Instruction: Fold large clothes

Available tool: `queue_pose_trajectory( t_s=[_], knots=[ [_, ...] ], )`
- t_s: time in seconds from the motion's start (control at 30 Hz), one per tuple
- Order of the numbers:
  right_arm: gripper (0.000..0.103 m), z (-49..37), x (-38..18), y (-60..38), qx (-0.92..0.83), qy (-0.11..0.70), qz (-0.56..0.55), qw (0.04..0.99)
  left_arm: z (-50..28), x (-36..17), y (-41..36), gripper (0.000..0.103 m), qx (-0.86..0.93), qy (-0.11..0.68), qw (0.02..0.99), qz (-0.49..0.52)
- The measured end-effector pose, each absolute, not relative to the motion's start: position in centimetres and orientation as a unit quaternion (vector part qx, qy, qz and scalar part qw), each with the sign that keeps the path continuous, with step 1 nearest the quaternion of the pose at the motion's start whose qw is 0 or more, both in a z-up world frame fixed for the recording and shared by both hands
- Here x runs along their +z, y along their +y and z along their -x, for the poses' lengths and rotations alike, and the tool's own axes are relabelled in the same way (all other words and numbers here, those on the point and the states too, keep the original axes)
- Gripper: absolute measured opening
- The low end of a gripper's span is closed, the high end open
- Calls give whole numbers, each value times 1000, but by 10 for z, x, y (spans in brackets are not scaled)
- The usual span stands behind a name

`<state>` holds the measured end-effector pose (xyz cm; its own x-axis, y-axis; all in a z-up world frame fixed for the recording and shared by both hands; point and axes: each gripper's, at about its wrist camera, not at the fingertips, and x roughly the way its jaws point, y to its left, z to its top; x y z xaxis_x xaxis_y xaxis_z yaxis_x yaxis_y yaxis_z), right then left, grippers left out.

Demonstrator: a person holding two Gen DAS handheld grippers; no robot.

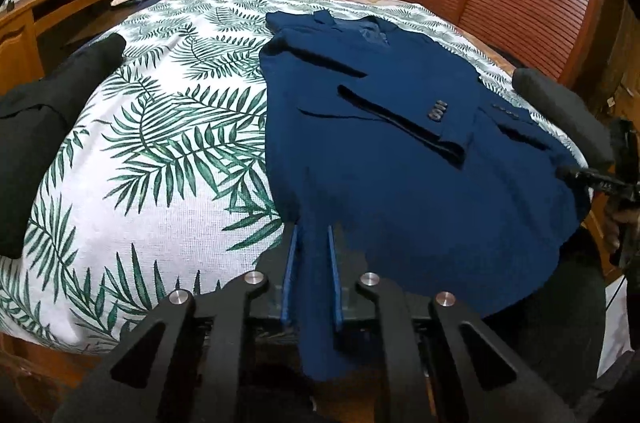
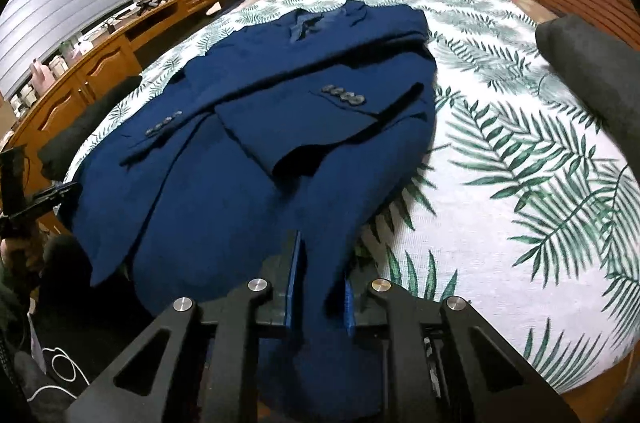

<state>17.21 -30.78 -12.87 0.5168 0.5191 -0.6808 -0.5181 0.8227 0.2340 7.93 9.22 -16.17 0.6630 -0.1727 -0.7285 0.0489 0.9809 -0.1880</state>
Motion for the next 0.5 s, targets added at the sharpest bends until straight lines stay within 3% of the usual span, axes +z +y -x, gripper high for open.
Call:
queue_pose_trajectory(
  t_s=[0.03,0.07,0.2,0.5],
  knots=[
    [17,-173,-128,-308,304,390,-5,869,-80,-161,93,13,-62,407,908,79],
    [9,-175,-126,-308,312,388,-8,867,-80,-159,92,4,-63,408,908,75],
    [7,-175,-97,-316,331,351,-32,876,-78,-125,77,3,-65,375,923,50],
    [6,-169,20,-334,364,223,-87,900,-81,10,52,3,-83,262,961,13]
  ],
)
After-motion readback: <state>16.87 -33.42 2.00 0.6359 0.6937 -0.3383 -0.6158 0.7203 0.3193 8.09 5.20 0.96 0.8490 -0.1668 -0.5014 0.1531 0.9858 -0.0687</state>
